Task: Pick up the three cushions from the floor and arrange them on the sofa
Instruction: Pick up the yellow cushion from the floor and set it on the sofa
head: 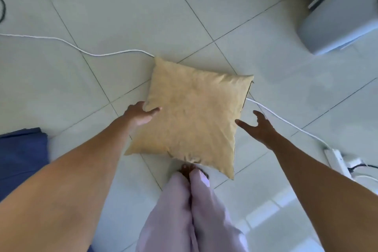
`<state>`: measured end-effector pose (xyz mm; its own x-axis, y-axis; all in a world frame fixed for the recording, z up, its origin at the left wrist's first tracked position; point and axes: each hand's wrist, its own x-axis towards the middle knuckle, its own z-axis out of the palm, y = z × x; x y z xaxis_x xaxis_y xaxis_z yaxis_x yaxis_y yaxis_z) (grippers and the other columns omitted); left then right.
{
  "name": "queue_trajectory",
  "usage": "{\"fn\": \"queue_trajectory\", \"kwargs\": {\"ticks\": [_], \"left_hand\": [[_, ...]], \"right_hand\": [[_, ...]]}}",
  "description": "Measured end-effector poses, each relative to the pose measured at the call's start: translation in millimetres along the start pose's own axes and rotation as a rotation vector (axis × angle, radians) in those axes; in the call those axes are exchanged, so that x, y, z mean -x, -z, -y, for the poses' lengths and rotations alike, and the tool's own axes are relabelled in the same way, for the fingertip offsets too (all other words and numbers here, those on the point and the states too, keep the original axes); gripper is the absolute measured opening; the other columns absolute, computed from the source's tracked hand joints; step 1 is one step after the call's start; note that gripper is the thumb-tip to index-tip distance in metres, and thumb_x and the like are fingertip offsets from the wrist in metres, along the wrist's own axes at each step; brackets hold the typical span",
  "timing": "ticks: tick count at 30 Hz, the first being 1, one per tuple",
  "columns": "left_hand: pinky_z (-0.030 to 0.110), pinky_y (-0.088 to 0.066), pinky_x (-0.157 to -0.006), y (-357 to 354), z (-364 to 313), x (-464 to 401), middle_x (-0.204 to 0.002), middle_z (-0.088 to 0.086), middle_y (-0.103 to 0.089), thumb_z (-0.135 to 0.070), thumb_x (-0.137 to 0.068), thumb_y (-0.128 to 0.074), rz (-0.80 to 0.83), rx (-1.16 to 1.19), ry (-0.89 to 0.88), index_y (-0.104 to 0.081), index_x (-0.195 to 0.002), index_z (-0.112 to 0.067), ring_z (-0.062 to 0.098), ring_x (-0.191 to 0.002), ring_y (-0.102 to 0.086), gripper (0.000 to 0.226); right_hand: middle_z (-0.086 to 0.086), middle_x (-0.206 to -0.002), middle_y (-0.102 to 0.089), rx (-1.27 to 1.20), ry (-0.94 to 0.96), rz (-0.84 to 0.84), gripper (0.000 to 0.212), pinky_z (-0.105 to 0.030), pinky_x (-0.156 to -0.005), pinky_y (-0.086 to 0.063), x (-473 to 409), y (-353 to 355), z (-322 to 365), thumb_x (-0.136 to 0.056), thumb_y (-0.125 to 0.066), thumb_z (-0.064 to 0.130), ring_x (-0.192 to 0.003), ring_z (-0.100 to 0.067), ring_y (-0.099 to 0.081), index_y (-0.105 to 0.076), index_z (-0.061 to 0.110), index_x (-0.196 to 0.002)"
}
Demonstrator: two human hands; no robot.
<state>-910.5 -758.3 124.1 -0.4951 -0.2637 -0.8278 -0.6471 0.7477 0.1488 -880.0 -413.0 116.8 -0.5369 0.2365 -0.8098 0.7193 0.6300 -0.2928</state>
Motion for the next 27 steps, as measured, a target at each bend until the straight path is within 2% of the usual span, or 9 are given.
{"fn": "queue_trajectory", "kwargs": {"ticks": [5,7,9,11,14,16,19,22,27], "left_hand": [[0.044,-0.031,-0.114,-39.0,6.3,-108.3,-0.162,0.005,-0.026,-0.076,-0.074,-0.056,-0.084,0.199,0.015,-0.022,-0.155,-0.023,0.03,-0.146,-0.031,0.103],[0.044,-0.03,-0.114,-53.5,9.9,-141.6,-0.161,0.003,-0.027,-0.078,-0.071,-0.057,-0.092,0.294,0.029,-0.02,-0.156,-0.023,0.029,-0.146,-0.032,0.108],[0.043,-0.037,-0.11,-65.7,13.7,-158.5,-0.156,0.005,-0.038,-0.085,-0.061,-0.056,-0.08,0.351,0.038,-0.027,-0.154,-0.023,0.029,-0.14,-0.041,0.115],[0.04,-0.045,-0.1,-75.3,17.1,-168.1,-0.142,0.005,-0.054,-0.091,-0.045,-0.058,-0.051,0.425,0.045,-0.042,-0.144,-0.024,0.029,-0.125,-0.055,0.121],[0.037,-0.05,-0.089,-76.9,18.4,-166.6,-0.121,0.006,-0.066,-0.092,-0.023,-0.06,0.007,0.541,0.075,-0.056,-0.133,-0.022,0.029,-0.103,-0.064,0.131],[0.038,-0.052,-0.09,-68.8,15.6,-156.4,-0.118,0.006,-0.068,-0.089,-0.021,-0.065,0.026,0.578,0.08,-0.059,-0.132,-0.02,0.028,-0.101,-0.066,0.13],[0.041,-0.05,-0.098,-54.6,11.6,-130.2,-0.12,0.004,-0.066,-0.086,-0.025,-0.069,0.05,0.608,0.068,-0.057,-0.134,-0.02,0.027,-0.108,-0.064,0.128],[0.045,-0.048,-0.102,-30.5,14.5,-86.5,-0.127,0.004,-0.066,-0.087,-0.017,-0.071,0.049,0.646,0.076,-0.056,-0.135,-0.02,0.028,-0.114,-0.063,0.137],[0.04,-0.052,-0.094,34.6,11.0,14.0,-0.115,0.002,-0.069,-0.082,-0.01,-0.075,0.032,0.731,0.021,-0.062,-0.122,-0.023,0.024,-0.103,-0.067,0.127]], "right_hand": [[-0.001,-0.166,-0.01,-0.324,-0.102,0.111,0.113,-0.049,-0.119,-0.015,-104.7,-46.9,-29.9,-0.075,-0.069,0.058,-0.152,-0.025,-0.016,0.005,0.034,-0.156],[0.007,-0.166,-0.009,-0.46,-0.121,0.182,0.117,-0.047,-0.12,-0.007,-139.9,-60.4,-40.3,-0.078,-0.071,0.05,-0.152,-0.018,-0.013,0.017,0.036,-0.153],[0.012,-0.164,-0.014,-0.582,-0.144,0.249,0.129,-0.043,-0.121,-0.005,-161.1,-71.2,-48.0,-0.071,-0.077,0.051,-0.152,-0.014,-0.014,0.023,0.038,-0.151],[0.013,-0.16,-0.025,-0.646,-0.168,0.312,0.147,-0.045,-0.122,-0.015,-176.4,-78.9,-54.0,-0.047,-0.088,0.058,-0.148,-0.017,-0.027,0.015,0.045,-0.151],[0.011,-0.141,-0.053,-0.744,-0.14,0.365,0.146,-0.043,-0.106,-0.044,-179.3,-83.4,-51.7,-0.023,-0.094,0.053,-0.125,-0.014,-0.053,-0.023,0.039,-0.15],[0.006,-0.133,-0.061,-0.793,-0.118,0.345,0.136,-0.04,-0.101,-0.048,-169.8,-81.6,-45.3,-0.024,-0.096,0.048,-0.118,-0.016,-0.06,-0.036,0.03,-0.144],[0.0,-0.131,-0.065,-0.801,-0.075,0.327,0.126,-0.043,-0.102,-0.049,-145.4,-71.7,-32.4,-0.031,-0.097,0.042,-0.117,-0.022,-0.063,-0.041,0.024,-0.143],[-0.002,-0.129,-0.066,-0.796,-0.076,0.314,0.122,-0.045,-0.101,-0.05,-102.7,-48.6,-13.9,-0.031,-0.098,0.038,-0.115,-0.025,-0.065,-0.044,0.025,-0.14],[-0.003,-0.127,-0.068,-0.765,-0.007,0.308,0.12,-0.046,-0.099,-0.051,-16.4,8.6,27.3,-0.031,-0.099,0.035,-0.114,-0.026,-0.066,-0.047,0.023,-0.138]]}}
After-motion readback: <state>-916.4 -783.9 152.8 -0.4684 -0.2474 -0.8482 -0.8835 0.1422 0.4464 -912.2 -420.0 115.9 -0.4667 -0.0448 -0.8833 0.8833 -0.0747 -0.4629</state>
